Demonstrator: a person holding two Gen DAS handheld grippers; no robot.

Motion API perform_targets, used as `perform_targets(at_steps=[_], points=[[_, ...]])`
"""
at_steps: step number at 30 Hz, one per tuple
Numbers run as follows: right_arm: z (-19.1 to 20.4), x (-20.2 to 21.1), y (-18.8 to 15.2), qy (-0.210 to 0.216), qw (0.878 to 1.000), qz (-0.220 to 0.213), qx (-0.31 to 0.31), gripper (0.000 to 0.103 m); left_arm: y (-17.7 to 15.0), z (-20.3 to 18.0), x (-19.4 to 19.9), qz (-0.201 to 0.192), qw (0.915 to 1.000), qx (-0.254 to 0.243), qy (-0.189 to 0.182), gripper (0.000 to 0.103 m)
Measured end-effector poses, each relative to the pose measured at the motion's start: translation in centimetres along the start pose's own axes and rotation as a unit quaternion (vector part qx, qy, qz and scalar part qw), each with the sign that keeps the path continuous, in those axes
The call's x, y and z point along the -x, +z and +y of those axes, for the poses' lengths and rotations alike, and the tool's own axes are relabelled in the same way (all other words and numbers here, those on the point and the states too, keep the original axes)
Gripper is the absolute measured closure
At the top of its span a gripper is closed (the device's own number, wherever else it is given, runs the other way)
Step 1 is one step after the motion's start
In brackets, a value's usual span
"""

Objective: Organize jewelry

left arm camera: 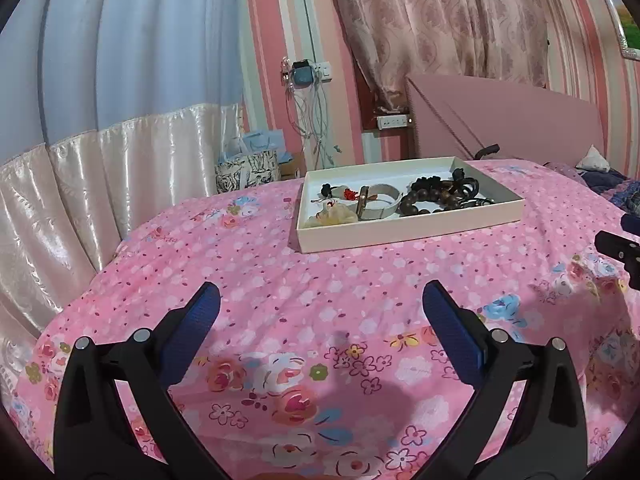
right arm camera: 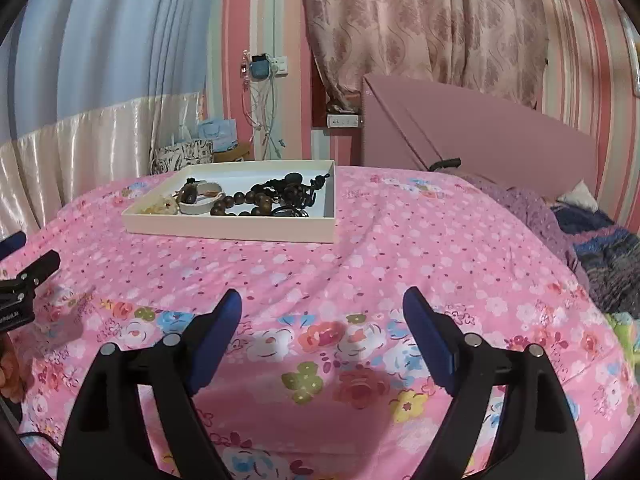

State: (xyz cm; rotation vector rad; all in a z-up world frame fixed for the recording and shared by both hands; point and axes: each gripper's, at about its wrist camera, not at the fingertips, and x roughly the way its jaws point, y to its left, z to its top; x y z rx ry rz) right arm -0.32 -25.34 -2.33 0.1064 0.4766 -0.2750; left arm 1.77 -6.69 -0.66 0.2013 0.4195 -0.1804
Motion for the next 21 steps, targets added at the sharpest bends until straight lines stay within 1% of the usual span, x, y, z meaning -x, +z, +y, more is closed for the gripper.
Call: perform_targets(at_steps=[3,7,12,21], points=[[0.25,0.29,-0.03,-0.005,1.0,-0.007,0.005,0.02,0.0,0.24,-0.1,0.004,1.0,0.004,0.003,0.003],[-0.41,0.61,-0.03,-0.006,1.0,-0.013,-0.01,0.016,-0.06,0.36,-0.2,0.005,0.9999,0.008,0.005,0.003],[-0.4,0.5,0.05,-0.007,1.0,-0.012,-0.009,0.016,-0.08,0.49,-0.27,0.006,0.9998,0.014,0.015,0.003],[-0.32,0.66,0.0,-0.009,1.0,-0.014,-0.007,0.016,-0.07,0.83,-0.4,0.006,0.9996,0.022,0.016,0.003]])
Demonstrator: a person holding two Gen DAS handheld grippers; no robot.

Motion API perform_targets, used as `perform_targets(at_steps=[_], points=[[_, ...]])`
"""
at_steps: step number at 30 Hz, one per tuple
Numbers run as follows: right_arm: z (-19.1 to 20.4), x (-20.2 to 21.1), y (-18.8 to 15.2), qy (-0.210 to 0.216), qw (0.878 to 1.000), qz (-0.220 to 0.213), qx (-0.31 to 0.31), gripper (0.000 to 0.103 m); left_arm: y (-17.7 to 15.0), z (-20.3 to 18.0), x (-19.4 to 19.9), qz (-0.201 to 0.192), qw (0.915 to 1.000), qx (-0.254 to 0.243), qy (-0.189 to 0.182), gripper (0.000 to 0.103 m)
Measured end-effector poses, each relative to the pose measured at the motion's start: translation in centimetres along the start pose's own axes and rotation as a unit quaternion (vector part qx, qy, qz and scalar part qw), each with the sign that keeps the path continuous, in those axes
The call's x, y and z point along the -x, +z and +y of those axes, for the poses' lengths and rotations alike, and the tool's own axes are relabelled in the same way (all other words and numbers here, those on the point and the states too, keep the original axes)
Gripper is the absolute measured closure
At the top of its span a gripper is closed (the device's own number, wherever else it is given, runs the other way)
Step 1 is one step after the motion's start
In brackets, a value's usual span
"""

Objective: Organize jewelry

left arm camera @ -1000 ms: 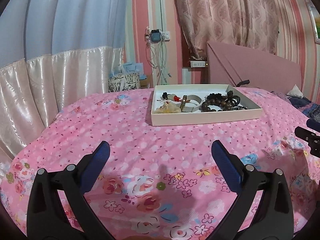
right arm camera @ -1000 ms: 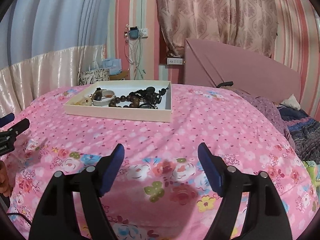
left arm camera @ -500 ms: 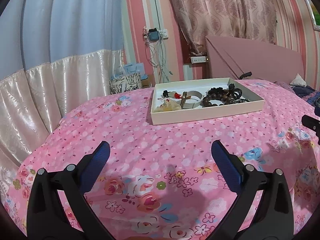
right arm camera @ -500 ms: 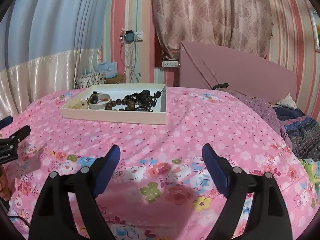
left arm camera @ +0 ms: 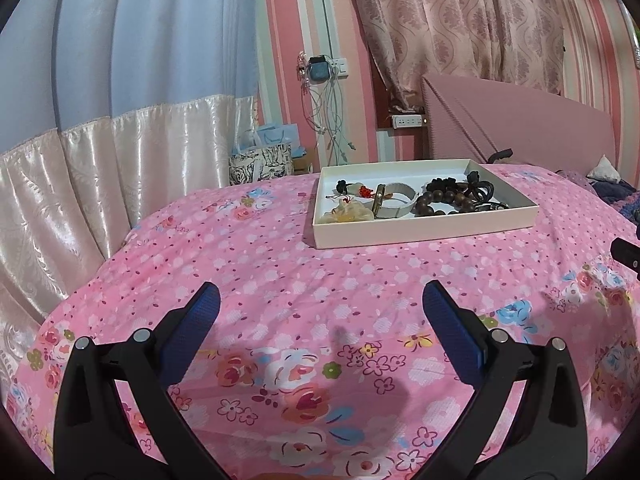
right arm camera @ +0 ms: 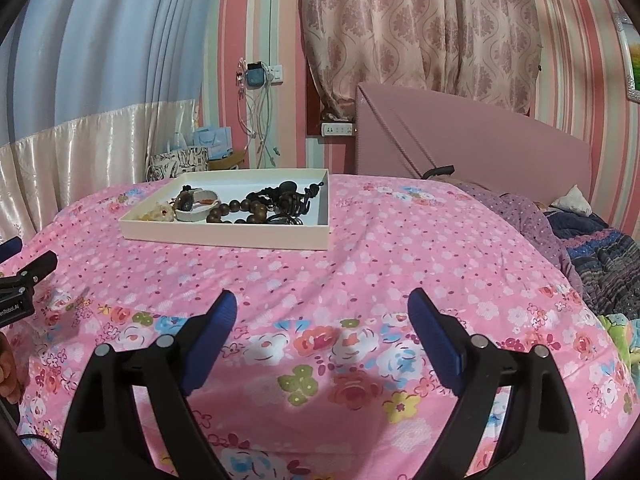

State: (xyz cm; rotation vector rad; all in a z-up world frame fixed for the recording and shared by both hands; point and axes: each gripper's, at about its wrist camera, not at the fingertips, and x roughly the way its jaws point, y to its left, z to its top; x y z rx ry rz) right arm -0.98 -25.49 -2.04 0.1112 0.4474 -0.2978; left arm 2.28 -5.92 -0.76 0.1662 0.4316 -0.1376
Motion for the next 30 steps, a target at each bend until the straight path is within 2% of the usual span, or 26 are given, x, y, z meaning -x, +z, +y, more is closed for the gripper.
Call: perform_targets(at_steps=[30], points=[[-0.29,-0.11,-0.18,-0.003,1.0,-0.003,-0.002,0.016,-0.01,-0.06,-0.13,-0.001,1.0,0.006,-0.003,0.003]])
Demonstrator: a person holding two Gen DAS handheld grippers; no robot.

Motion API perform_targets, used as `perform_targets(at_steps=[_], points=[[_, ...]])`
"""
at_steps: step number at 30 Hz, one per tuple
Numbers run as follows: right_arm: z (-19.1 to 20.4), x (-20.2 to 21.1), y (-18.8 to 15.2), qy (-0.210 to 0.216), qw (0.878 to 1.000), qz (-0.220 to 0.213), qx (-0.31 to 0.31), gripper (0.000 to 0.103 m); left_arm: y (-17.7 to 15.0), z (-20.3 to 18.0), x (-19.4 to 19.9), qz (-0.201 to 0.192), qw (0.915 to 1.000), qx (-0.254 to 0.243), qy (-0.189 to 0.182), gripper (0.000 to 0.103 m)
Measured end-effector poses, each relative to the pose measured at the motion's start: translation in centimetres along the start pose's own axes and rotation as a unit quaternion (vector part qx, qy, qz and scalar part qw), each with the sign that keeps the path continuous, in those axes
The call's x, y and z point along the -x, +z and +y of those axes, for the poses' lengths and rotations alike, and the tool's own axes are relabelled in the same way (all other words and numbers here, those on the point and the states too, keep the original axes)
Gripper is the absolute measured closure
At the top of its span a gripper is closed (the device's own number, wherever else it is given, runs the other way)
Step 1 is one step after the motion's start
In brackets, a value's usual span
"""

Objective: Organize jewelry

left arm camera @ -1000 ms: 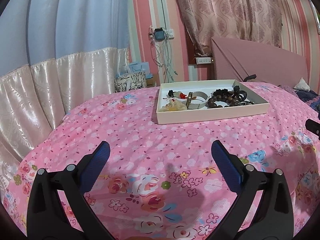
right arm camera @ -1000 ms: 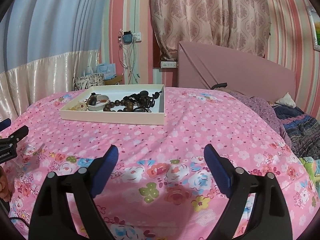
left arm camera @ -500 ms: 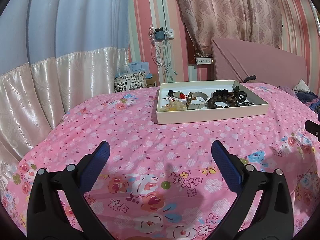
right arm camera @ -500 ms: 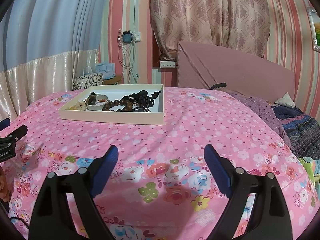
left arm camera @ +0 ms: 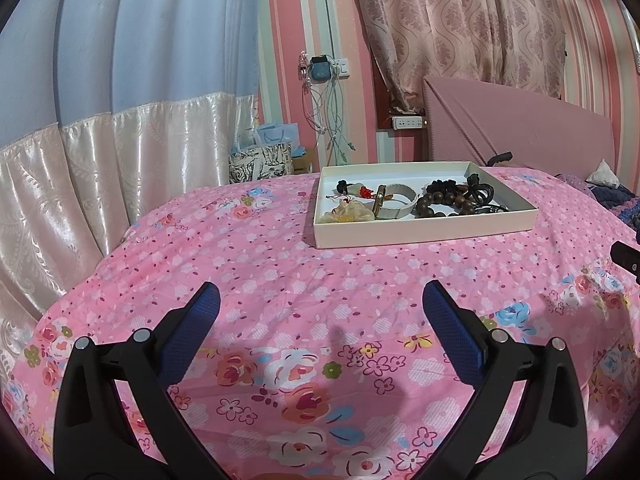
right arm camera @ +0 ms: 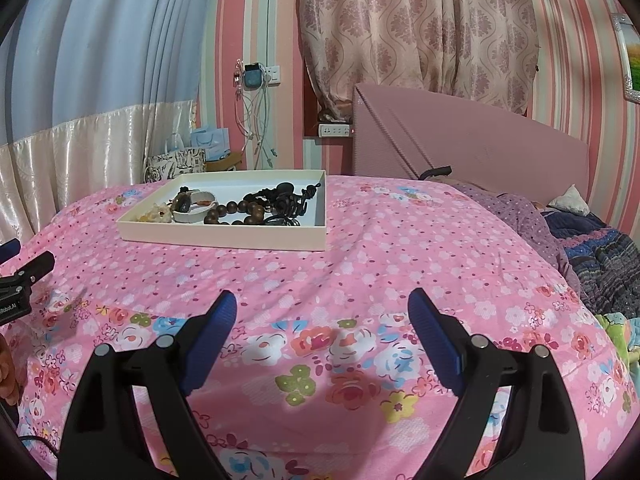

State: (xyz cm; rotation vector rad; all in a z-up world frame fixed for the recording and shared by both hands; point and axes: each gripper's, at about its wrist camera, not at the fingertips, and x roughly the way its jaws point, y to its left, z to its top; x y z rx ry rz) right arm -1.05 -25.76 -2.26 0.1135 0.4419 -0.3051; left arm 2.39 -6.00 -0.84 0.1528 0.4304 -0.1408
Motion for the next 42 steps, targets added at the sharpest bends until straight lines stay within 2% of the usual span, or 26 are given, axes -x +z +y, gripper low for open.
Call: perform_targets(at_steps=[16,25,31,35,42], points=[[0.2,-0.2,0.1,-0.006,1.0,0.004,0.006,0.016,-0.2,0.1,0.2,-0.002,1.0,0.007,0.001,0.003],[0.4,0.1,0.0,-0.004,1.0,-0.006,0.009,0.014,-0.3,-1.6,0.8,-0.016,0.9991,-0.035,0.02,0.003],[0.4,0.2,-0.1,0.002,1.0,-0.006,0.012,0.013,-0.2,-0.3,1.1,-0.023,0.9996,-0.007,0.012,0.003],[0.2,1.1,-0.1,0.034,0.999,-0.028,0.011,0.011,-0.2,-0.5,1.4,-0.03,0.9994,-0.013,0.011,0.003],[0.1,1.0,0.0,0.033,0.999,-0.025,0.009,0.011,-0.3,0.5,1.6,-0.039,0.9991,0.011,-0.007,0.003]])
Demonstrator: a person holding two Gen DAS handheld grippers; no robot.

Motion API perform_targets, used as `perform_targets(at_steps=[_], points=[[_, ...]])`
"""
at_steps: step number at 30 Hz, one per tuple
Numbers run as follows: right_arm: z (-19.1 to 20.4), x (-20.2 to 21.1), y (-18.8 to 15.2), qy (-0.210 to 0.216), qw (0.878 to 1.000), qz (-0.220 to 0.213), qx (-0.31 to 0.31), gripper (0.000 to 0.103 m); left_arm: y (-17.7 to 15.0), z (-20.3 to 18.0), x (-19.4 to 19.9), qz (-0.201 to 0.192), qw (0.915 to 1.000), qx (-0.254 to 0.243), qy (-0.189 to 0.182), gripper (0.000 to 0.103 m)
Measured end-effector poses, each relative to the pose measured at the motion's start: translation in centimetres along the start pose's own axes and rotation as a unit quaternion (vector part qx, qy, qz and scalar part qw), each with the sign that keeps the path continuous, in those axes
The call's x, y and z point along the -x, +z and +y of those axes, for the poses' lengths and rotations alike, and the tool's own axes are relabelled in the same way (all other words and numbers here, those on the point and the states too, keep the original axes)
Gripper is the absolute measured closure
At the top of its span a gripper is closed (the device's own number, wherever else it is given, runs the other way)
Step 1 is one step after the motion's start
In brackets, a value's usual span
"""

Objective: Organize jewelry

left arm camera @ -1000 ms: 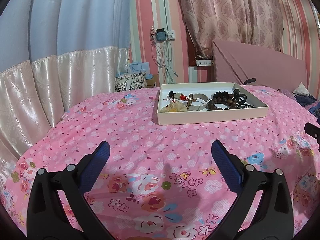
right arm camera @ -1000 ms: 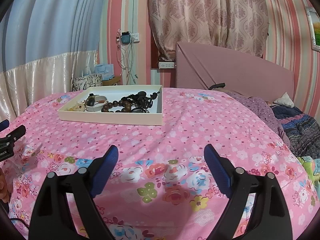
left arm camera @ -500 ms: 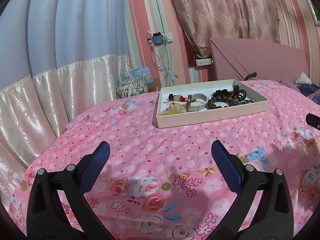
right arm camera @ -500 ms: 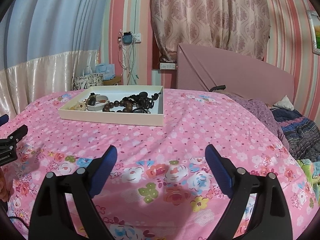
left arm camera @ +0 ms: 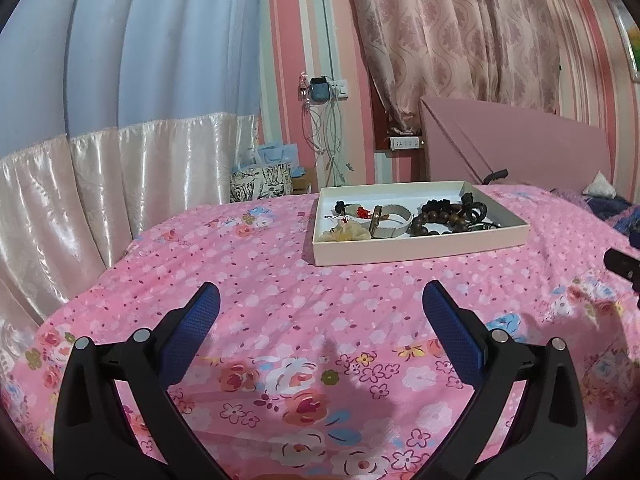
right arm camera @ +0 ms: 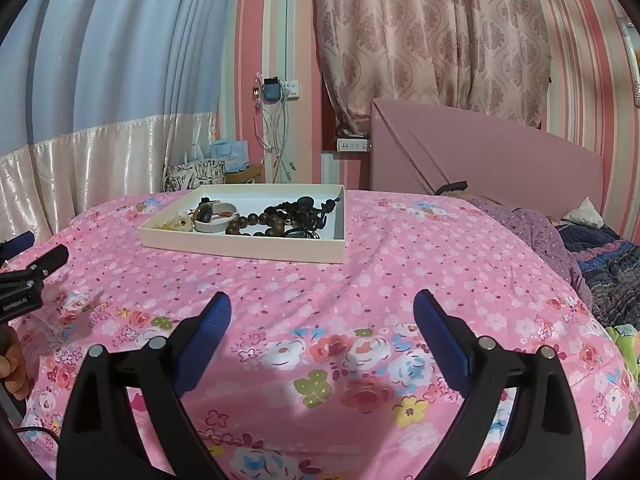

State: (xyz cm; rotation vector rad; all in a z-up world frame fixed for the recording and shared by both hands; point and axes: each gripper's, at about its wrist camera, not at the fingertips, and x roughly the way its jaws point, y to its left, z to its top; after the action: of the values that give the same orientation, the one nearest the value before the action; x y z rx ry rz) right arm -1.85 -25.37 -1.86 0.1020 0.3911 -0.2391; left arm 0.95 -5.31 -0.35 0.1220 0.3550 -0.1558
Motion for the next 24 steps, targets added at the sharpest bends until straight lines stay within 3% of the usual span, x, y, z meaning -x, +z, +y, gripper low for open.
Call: perform_targets(at_steps=[24], points=[[0.76,-0.56,0.19,-0.021,1.0,0.018,0.013,0.01,0.04,0.53,0.44,-0.009,0.9997,0.016,-0.017,0.003]])
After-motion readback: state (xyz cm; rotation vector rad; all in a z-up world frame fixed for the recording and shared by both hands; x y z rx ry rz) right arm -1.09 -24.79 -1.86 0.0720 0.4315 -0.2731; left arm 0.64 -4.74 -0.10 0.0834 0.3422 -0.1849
